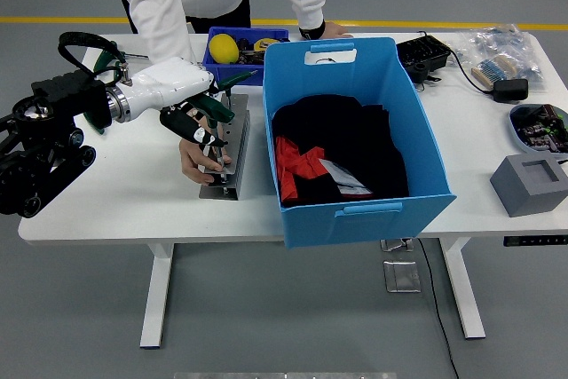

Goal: Lift tool from toolbox,place it in box,lift tool from toolbox,place it in box

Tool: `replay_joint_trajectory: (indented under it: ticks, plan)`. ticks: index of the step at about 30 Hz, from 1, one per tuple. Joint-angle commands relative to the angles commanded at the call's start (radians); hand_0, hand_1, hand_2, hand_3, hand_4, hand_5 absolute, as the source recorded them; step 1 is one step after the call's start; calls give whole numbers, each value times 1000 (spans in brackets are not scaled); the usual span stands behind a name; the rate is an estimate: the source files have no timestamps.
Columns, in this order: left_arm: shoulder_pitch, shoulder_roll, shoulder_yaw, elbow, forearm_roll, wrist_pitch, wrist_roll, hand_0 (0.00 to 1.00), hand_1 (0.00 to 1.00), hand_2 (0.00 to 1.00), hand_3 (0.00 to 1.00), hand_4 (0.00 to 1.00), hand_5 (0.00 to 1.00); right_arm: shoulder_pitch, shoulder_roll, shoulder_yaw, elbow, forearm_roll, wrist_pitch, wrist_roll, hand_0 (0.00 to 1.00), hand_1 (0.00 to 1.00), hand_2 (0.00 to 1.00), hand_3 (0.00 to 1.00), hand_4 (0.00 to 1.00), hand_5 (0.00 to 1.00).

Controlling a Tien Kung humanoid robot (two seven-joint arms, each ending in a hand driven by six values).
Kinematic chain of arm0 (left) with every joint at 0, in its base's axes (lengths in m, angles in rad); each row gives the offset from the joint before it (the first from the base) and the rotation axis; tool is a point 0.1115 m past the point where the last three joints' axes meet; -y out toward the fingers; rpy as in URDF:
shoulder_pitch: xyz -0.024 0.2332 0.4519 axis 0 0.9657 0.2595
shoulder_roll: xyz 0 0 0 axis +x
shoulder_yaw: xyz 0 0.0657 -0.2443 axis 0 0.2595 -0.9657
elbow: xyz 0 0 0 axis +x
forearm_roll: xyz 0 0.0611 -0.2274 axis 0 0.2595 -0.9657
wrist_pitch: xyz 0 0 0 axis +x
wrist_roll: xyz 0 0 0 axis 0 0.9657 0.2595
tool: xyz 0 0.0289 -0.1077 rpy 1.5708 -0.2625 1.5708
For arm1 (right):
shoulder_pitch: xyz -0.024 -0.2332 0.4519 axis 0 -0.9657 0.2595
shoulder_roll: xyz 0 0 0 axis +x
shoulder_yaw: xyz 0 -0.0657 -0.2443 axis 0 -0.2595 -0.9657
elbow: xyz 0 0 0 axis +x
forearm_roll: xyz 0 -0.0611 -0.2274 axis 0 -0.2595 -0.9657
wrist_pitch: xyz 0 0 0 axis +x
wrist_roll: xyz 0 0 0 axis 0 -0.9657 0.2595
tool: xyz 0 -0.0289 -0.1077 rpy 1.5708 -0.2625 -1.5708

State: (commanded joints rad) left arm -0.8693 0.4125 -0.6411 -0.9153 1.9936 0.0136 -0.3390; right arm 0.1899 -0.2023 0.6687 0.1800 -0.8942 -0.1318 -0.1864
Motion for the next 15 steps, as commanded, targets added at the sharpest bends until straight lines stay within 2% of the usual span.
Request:
replay_joint_trajectory:
  ticks: [4, 6, 10, 11, 15]
  plan:
    - [6, -7, 6, 7, 0, 31, 10, 180, 57, 91, 156, 998, 636, 1, 0, 0, 0, 1, 0, 0, 631, 633, 688, 551, 807, 641]
    - [9, -10, 12, 10, -7, 52, 12, 156, 24, 60, 124, 998, 645, 1, 0, 0, 0, 1, 0, 0, 631, 634, 688, 551, 807, 641]
    - [11, -16, 22, 14, -24, 100, 14, 156, 24, 60, 124, 998, 645, 2, 0, 0, 0, 0, 0, 0, 631, 634, 688, 551, 807, 641]
    - [11, -17, 24, 15, -28, 114, 16, 148, 2, 30, 72, 998, 633, 2, 0, -1, 0, 1, 0, 0, 631, 632, 688, 551, 808, 641]
    - [13, -20, 27, 23, -52, 160, 12, 148, 2, 30, 72, 998, 633, 3, 0, -3, 0, 4, 0, 1, 631, 632, 688, 551, 808, 641]
